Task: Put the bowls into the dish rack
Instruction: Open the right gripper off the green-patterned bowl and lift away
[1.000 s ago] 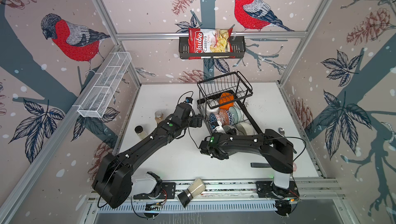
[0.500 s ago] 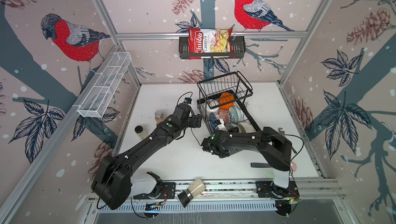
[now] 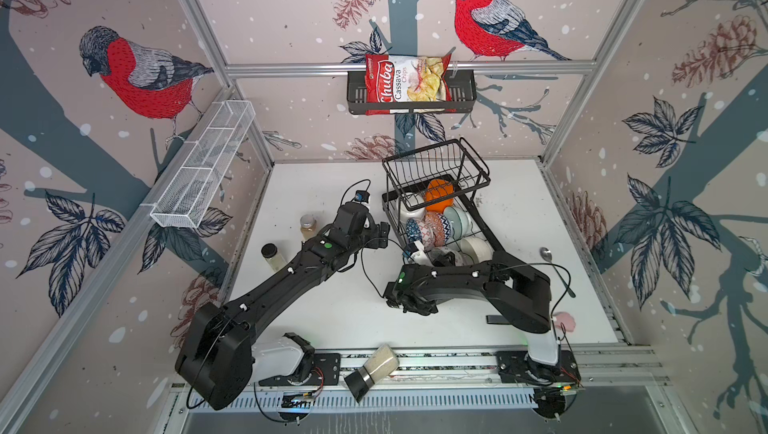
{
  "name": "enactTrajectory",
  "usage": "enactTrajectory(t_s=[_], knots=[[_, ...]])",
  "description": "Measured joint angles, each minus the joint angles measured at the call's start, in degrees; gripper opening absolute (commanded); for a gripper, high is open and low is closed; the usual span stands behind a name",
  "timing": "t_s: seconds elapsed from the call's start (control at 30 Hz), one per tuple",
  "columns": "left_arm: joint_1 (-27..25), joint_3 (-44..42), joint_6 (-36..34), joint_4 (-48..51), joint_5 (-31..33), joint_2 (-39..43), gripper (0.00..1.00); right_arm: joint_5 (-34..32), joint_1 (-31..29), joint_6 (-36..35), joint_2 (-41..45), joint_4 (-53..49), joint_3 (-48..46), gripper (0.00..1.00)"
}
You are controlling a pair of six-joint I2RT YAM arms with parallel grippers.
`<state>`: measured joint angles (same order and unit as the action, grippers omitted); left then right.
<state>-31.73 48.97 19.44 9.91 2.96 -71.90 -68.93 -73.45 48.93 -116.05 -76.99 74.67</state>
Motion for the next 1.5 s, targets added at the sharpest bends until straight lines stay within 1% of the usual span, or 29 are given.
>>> enactTrajectory(t_s=[0.13, 0.3, 0.37, 0.5, 0.6, 0.73, 0.83, 0.93, 1.23, 1.3, 1.37, 1.5], knots=[[0.3, -0.3, -0.2, -0.2, 0.0, 0.1, 0.90, -0.7, -0.9, 0.0, -1.2, -1.0, 0.6, 0.00], [0.4, -0.7, -0.3, -0.3, 0.0, 0.5, 0.90, 0.0, -1.1, -1.1, -1.5, -1.2, 1.6, 0.07], [0.5, -0.8, -0.3, -0.3, 0.0, 0.6, 0.90, 0.3, -1.1, -1.3, -1.5, -1.2, 1.8, 0.13], [0.7, -0.9, -0.3, -0.3, 0.0, 1.0, 0.90, 1.8, -1.0, -2.1, -1.5, 0.5, 1.9, 0.23], [0.8, -0.9, -0.3, -0.3, 0.0, 1.1, 0.90, 2.4, -0.6, -2.1, -1.2, 1.6, 1.9, 0.25], [0.8, -0.9, -0.3, -0.3, 0.0, 1.2, 0.90, 3.8, 0.2, -2.1, -0.2, 3.3, 1.6, 0.39], [0.8, -0.8, -0.3, -0.2, 0.0, 1.2, 0.90, 4.7, 0.4, -2.1, 0.3, 4.1, 1.4, 0.45], [0.8, -0.7, -0.3, -0.2, 0.1, 1.2, 0.90, 5.0, 0.6, -2.1, 1.3, 4.9, 1.4, 0.53], [0.9, -0.6, -0.3, -0.1, 0.5, 1.5, 0.90, 5.1, 1.4, -3.9, 3.7, 7.1, 1.6, 0.67], [0.9, -0.6, -0.3, -0.1, 0.8, 1.7, 0.90, 5.3, 1.6, -4.1, 4.6, 7.8, 1.7, 0.70], [1.1, -0.6, -0.1, -0.1, 1.3, 2.1, 0.90, 5.5, 1.8, -4.7, 6.2, 8.9, 1.7, 0.76], [2.3, -0.6, 0.4, 0.1, 1.2, 2.8, 0.91, 6.8, 2.8, -7.5, 11.0, 12.6, 1.5, 0.86]])
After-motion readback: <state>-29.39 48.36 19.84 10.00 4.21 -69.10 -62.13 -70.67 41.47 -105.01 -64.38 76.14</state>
